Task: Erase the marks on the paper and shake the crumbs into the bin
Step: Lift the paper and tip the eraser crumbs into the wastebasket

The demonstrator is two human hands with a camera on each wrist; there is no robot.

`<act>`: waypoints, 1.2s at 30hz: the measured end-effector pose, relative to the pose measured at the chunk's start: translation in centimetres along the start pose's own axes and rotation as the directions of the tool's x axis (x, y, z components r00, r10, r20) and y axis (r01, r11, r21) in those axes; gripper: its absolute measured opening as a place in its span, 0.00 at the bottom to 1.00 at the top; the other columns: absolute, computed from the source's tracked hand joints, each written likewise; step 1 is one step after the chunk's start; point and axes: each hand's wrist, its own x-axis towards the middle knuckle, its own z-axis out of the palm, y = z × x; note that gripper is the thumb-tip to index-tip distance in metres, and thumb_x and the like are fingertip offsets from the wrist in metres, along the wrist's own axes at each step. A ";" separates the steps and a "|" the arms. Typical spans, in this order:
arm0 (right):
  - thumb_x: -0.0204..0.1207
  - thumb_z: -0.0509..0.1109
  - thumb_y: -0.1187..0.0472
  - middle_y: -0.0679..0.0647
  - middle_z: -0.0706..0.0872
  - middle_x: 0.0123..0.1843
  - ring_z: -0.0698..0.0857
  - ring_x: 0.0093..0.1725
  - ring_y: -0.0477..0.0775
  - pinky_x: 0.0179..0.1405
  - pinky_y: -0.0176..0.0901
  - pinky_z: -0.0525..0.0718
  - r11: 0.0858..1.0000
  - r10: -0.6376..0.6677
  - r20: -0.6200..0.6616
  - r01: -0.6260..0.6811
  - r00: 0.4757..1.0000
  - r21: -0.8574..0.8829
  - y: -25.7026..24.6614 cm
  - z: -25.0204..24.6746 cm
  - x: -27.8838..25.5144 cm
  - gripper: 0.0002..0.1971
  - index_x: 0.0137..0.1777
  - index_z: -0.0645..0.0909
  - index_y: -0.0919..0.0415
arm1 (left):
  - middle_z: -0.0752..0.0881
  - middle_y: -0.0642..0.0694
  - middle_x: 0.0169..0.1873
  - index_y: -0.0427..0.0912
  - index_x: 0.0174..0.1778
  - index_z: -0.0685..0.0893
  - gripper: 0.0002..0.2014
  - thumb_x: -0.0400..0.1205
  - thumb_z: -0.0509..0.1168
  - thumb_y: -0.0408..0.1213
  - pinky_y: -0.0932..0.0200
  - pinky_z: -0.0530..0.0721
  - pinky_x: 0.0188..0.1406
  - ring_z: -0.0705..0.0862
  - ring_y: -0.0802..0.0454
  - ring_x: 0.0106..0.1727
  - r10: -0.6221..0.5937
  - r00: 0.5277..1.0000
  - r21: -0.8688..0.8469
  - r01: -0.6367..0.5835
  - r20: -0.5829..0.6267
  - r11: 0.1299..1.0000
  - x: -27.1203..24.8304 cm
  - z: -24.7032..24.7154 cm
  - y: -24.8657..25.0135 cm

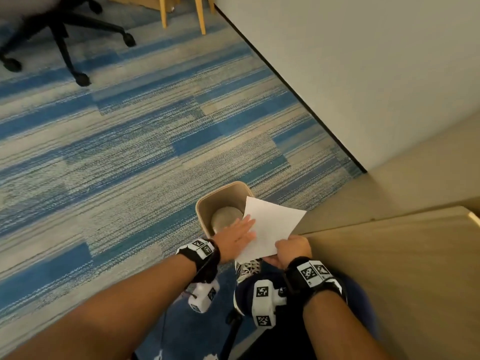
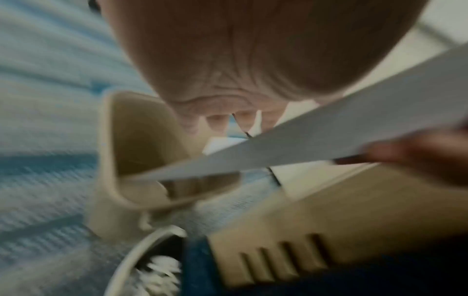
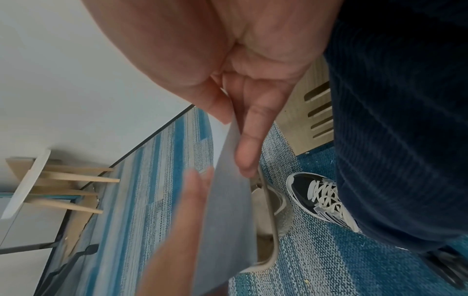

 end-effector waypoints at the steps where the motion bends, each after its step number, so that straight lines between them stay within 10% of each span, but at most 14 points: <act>1: 0.82 0.69 0.61 0.69 0.86 0.65 0.88 0.64 0.65 0.63 0.47 0.88 0.994 -0.007 0.007 0.008 1.000 -0.107 -0.2 -0.2 -0.5 0.21 0.71 0.79 0.74 | 0.46 0.59 0.87 0.60 0.87 0.49 0.30 0.89 0.43 0.61 0.45 0.37 0.84 0.43 0.53 0.87 0.094 0.994 -0.029 -0.093 0.054 0.995 -0.4 -0.2 0.9; 5: 0.86 0.65 0.49 0.63 0.85 0.70 0.84 0.71 0.62 0.70 0.44 0.81 0.977 -0.058 0.000 0.057 0.998 -0.206 -2.2 -1.2 -3.3 0.25 0.74 0.80 0.67 | 0.52 0.52 0.87 0.59 0.86 0.56 0.32 0.86 0.39 0.65 0.27 0.31 0.77 0.46 0.42 0.88 -0.216 0.974 0.296 0.187 0.069 0.937 -0.4 -0.1 -1.3; 10: 0.86 0.60 0.38 0.59 0.85 0.72 0.81 0.74 0.61 0.70 0.42 0.76 0.836 -0.165 0.085 0.185 0.983 -0.517 -2.5 -1.6 -4.2 0.30 0.74 0.81 0.61 | 0.65 0.50 0.84 0.52 0.85 0.64 0.29 0.89 0.49 0.60 0.56 0.56 0.83 0.62 0.50 0.85 -0.007 0.987 -0.200 0.039 0.158 0.979 -0.2 -0.2 2.3; 14: 0.87 0.63 0.47 0.64 0.85 0.70 0.83 0.71 0.63 0.66 0.42 0.83 0.871 -0.095 0.007 0.087 0.995 -0.483 -2.7 -1.3 -4.0 0.26 0.74 0.79 0.68 | 0.60 0.48 0.86 0.51 0.87 0.59 0.32 0.88 0.41 0.62 0.40 0.45 0.82 0.57 0.43 0.86 -0.310 0.950 0.058 0.309 0.014 0.949 1.2 -0.9 -0.7; 18: 0.85 0.62 0.37 0.59 0.83 0.74 0.79 0.75 0.61 0.71 0.42 0.75 0.844 -0.136 0.008 0.120 0.991 -0.522 -2.7 -2.0 -3.9 0.30 0.74 0.81 0.61 | 0.54 0.49 0.87 0.46 0.88 0.53 0.29 0.91 0.47 0.52 0.55 0.46 0.83 0.52 0.49 0.87 0.018 0.987 -0.095 -0.003 0.158 0.995 1.4 -0.2 1.9; 22: 0.84 0.59 0.33 0.59 0.85 0.72 0.80 0.73 0.61 0.69 0.44 0.76 0.855 -0.108 -0.001 0.093 0.994 -0.510 -2.8 -1.5 -4.0 0.32 0.71 0.83 0.60 | 0.55 0.44 0.87 0.53 0.87 0.57 0.31 0.88 0.46 0.61 0.34 0.46 0.81 0.52 0.37 0.86 -0.353 0.935 0.203 0.337 0.043 0.919 2.5 -0.1 -1.8; 26: 0.83 0.68 0.43 0.62 0.84 0.69 0.82 0.71 0.62 0.68 0.44 0.81 0.915 -0.015 -0.044 -0.005 0.999 -0.404 -2.2 -1.2 -3.2 0.26 0.71 0.83 0.63 | 0.49 0.55 0.85 0.51 0.87 0.51 0.28 0.91 0.50 0.51 0.54 0.40 0.84 0.45 0.55 0.86 0.086 0.985 -0.063 -0.077 0.152 0.995 1.2 0.7 1.0; 31: 0.82 0.67 0.38 0.59 0.81 0.74 0.77 0.76 0.60 0.73 0.44 0.76 0.913 -0.091 -0.030 0.071 0.995 -0.403 -3.0 -1.4 -4.2 0.29 0.74 0.81 0.59 | 0.56 0.45 0.87 0.52 0.87 0.54 0.32 0.88 0.49 0.59 0.35 0.48 0.82 0.54 0.39 0.86 -0.304 0.952 0.182 0.305 -0.032 0.935 0.6 0.1 -3.5; 36: 0.83 0.69 0.47 0.60 0.84 0.73 0.81 0.74 0.61 0.64 0.40 0.80 0.961 0.025 -0.108 -0.054 0.994 -0.271 -2.9 -1.0 -3.6 0.24 0.72 0.81 0.61 | 0.48 0.57 0.87 0.59 0.87 0.49 0.30 0.89 0.48 0.58 0.49 0.40 0.84 0.44 0.51 0.87 0.083 0.982 -0.101 -0.066 0.170 0.993 -0.9 1.8 0.8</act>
